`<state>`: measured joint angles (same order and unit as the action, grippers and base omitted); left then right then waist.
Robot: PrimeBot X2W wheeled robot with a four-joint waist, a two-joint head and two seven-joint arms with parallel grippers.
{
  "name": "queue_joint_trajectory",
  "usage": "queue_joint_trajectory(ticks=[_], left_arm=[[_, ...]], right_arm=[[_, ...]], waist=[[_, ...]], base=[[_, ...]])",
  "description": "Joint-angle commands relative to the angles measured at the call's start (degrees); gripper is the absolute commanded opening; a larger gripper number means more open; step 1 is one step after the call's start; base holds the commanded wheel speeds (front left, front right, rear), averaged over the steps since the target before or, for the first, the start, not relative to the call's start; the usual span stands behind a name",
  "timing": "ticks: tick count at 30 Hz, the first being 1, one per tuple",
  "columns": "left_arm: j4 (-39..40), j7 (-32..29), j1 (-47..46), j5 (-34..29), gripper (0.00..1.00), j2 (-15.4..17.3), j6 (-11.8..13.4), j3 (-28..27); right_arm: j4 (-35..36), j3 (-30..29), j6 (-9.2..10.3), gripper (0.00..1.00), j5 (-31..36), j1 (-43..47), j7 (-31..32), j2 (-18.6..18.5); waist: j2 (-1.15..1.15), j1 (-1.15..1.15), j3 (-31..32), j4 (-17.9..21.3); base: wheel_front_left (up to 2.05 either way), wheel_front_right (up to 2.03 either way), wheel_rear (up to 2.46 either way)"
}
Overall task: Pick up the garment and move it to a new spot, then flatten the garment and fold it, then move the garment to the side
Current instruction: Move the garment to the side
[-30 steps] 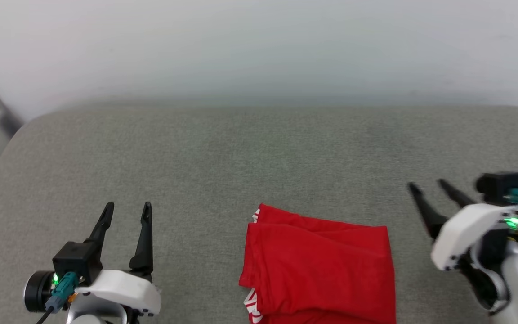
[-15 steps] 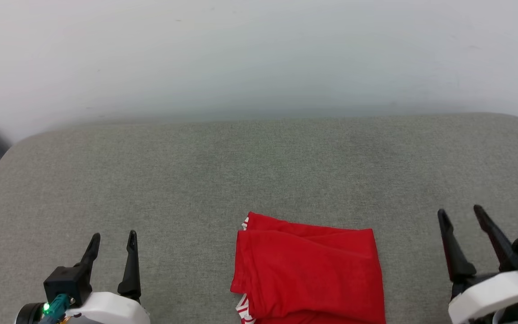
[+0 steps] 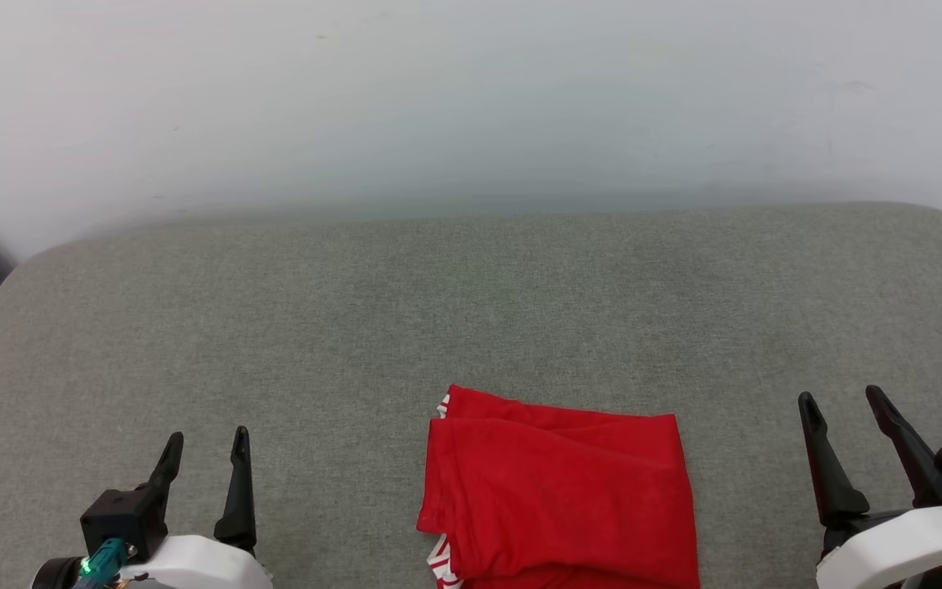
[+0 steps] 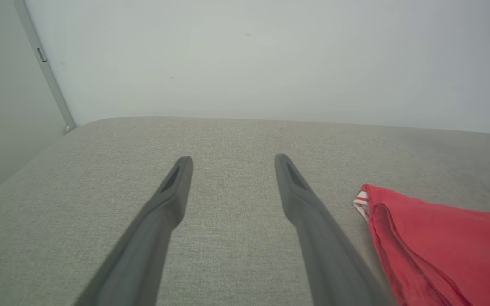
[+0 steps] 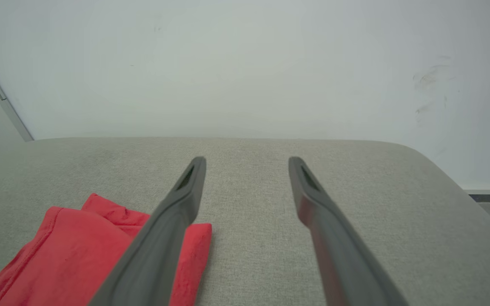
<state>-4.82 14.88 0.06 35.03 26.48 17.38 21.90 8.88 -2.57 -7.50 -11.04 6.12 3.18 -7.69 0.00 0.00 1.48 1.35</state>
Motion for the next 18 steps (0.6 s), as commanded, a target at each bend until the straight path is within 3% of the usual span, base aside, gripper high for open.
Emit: queue_joint_trajectory(ticks=[1,5,10,18], left_arm=[[-0.2,0.3,-0.2,0.0,1.0,0.0,-0.2,-0.2],[0.2,0.3,-0.6,-0.2,1.0,-0.5,0.1,-0.4],[0.4,0.4,-0.2,0.2,1.0,-1.1,0.4,-1.9],[1.6,0.4,-0.7,-2.1,1.0,-3.7,-0.8,-5.4]], right_arm=[[0.3,-0.2,0.02,1.0,0.2,0.0,0.3,0.3],[0.6,-0.8,0.02,1.0,-0.6,0.0,1.8,0.5],[-1.5,-4.3,0.02,1.0,-6.1,-1.1,8.5,-0.2],[-9.1,-16.4,0.01,1.0,-17.4,-3.2,30.5,-4.7]], waist=[[0.0,0.0,-0.1,0.0],[0.0,0.0,-0.4,0.0],[0.0,0.0,-1.0,0.1],[0.0,0.0,-1.9,-2.4]], base=[[0.0,0.0,0.0],[0.0,0.0,0.0],[0.0,0.0,0.0],[0.0,0.0,0.0]])
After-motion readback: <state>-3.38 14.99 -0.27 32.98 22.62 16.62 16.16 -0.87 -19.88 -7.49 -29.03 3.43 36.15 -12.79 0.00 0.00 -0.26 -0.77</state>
